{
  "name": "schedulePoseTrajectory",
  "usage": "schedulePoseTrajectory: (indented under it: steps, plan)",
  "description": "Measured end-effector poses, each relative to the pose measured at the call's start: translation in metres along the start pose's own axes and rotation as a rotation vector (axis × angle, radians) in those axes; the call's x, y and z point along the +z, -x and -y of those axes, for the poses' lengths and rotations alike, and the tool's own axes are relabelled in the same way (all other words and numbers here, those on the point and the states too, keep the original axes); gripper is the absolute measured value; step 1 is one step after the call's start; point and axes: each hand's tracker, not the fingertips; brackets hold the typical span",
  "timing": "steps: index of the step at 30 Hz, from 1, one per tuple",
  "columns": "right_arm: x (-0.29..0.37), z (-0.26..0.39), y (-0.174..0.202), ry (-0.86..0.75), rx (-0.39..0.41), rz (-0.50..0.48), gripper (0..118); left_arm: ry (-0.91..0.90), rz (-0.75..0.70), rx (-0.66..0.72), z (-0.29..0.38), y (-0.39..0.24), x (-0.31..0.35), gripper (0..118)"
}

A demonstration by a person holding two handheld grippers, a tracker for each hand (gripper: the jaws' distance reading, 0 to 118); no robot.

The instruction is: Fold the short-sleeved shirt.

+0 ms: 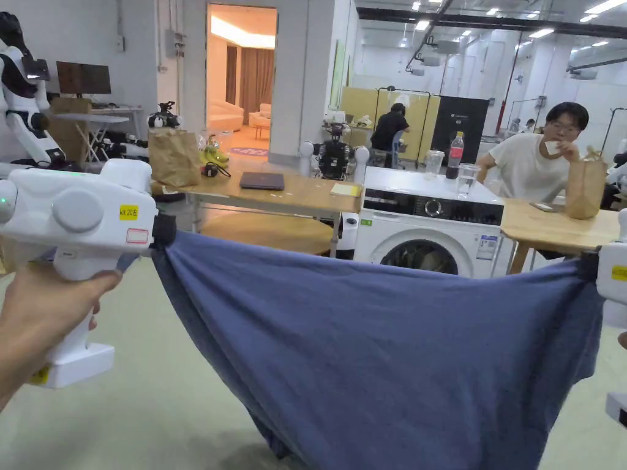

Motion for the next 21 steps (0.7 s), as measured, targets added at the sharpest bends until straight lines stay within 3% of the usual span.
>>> schedulePoseTrajectory:
  steps: [11,21]
  plan:
    - [-0.016,-0.107,0.009,-0.141,0.023,0.058,0,-0.108,-0.049,0.003,-0.126,0.005,-0.032,0]
    - [-0.016,-0.168,0.018,-0.241,0.045,0.098,0,-0.167,-0.06,0.002,-0.168,0.001,-0.026,0]
